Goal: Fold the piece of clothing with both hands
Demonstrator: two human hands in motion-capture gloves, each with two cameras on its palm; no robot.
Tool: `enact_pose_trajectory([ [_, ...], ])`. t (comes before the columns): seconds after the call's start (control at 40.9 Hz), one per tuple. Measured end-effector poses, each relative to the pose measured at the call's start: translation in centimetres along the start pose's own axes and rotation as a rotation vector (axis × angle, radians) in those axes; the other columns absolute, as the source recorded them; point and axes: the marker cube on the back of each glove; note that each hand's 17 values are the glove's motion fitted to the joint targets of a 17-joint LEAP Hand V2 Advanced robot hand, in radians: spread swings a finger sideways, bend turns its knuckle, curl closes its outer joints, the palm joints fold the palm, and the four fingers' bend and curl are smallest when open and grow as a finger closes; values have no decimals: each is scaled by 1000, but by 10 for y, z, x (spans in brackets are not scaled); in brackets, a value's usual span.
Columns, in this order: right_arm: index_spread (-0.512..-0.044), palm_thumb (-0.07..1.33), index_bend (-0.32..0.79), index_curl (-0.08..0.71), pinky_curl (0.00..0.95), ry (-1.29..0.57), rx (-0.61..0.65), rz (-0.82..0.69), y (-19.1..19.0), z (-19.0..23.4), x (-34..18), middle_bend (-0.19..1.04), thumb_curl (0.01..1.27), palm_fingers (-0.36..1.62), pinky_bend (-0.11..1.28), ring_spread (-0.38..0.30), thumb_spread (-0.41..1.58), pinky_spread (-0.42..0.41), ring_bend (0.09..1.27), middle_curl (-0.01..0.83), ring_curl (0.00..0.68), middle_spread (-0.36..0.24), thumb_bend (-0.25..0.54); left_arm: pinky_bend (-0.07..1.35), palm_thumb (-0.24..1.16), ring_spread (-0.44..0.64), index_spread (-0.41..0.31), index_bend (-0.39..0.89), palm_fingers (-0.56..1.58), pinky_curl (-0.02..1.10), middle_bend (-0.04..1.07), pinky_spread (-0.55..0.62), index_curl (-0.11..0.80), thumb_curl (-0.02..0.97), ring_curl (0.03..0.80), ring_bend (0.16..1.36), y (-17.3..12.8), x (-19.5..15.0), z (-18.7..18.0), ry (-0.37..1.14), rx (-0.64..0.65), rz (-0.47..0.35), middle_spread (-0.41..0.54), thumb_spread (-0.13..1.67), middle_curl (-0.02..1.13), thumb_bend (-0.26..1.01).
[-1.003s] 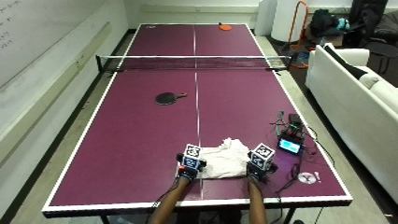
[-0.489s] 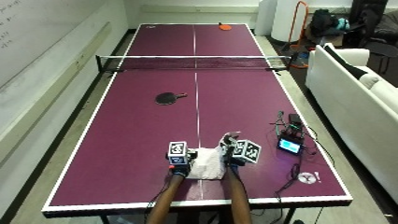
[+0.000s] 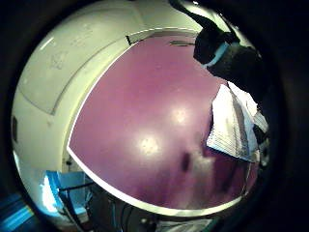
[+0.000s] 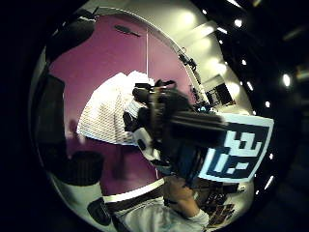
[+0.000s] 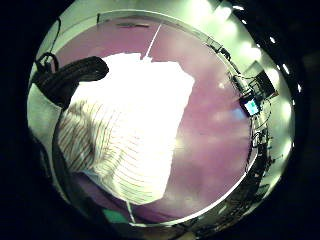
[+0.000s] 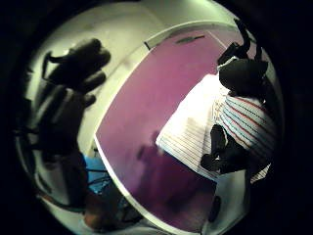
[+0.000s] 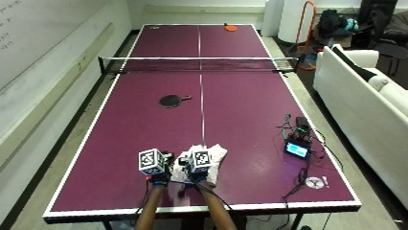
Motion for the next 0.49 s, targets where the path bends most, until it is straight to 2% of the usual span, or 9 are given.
enact_pose_trajectory([
  [0.049, -340, 1052, 83, 222, 411, -20, -71, -10, 9, 6, -12, 302, 439, 1181, 582, -270, 832, -361, 786, 455, 462, -279, -13, 338, 392, -7, -147, 141, 555, 372, 177, 234, 349, 190, 335, 546, 3, -7, 0, 9, -10, -11, -164, 1601, 342, 194],
  [0.147, -343, 1052, 81, 218, 411, 19, -29, -54, -2, 5, -12, 303, 451, 1180, 578, -270, 813, -362, 783, 457, 462, -280, -20, 332, 405, -9, -148, 140, 557, 373, 173, 232, 346, 197, 335, 543, 9, -11, -5, 32, -24, -21, -164, 1599, 345, 210],
  [0.171, -340, 1048, 46, 207, 412, 28, -14, -67, -5, 2, -10, 307, 455, 1151, 586, -271, 801, -361, 788, 459, 465, -280, -24, 333, 415, -4, -148, 142, 554, 373, 175, 232, 346, 203, 333, 536, 8, -12, -3, 33, -22, -21, -164, 1601, 346, 217],
  [0.293, -339, 991, -29, 153, 423, 12, 204, -182, -47, -15, 13, 259, 455, 967, 638, -278, 824, -327, 768, 447, 460, -274, -45, 332, 426, 4, -148, 143, 553, 375, 174, 239, 344, 213, 331, 521, -1, -17, 9, 8, -13, -3, -165, 1599, 349, 235],
  [0.318, -337, 909, -14, 150, 428, 17, 193, -186, -52, -11, 25, 223, 436, 815, 645, -265, 868, -275, 710, 437, 444, -262, -83, 329, 428, 5, -148, 144, 553, 374, 174, 241, 344, 214, 330, 520, -3, -16, 11, 2, -7, 5, -165, 1599, 350, 238],
  [0.342, -336, 886, 4, 158, 446, 45, 141, -172, -52, -7, 40, 226, 431, 780, 665, -257, 887, -262, 697, 445, 454, -258, -77, 328, 428, 6, -147, 143, 553, 374, 173, 242, 344, 216, 330, 519, -5, -14, 11, -4, 0, 14, -165, 1599, 350, 242],
  [0.367, -336, 815, 65, 170, 434, 87, 66, -148, -47, -7, 56, 225, 405, 655, 624, -231, 932, -197, 629, 443, 440, -244, -99, 328, 429, 7, -147, 140, 553, 375, 173, 242, 342, 217, 330, 519, -5, -11, 10, -11, 6, 26, -165, 1599, 350, 245],
  [0.44, -346, 727, 132, 189, 428, 186, -138, -72, -22, -24, 90, 222, 376, 600, 582, -189, 1017, -94, 561, 439, 422, -222, -76, 326, 430, 9, -147, 140, 554, 375, 172, 244, 341, 221, 329, 517, -5, -1, 6, -40, 15, 66, -165, 1598, 351, 253],
  [0.489, -351, 694, 157, 198, 401, 241, -203, -16, -5, -46, 101, 219, 359, 603, 546, -166, 1067, -41, 507, 431, 388, -212, -58, 325, 428, 10, -146, 140, 555, 375, 171, 245, 340, 223, 329, 516, -6, 3, 7, -52, 20, 94, -166, 1597, 351, 257],
])
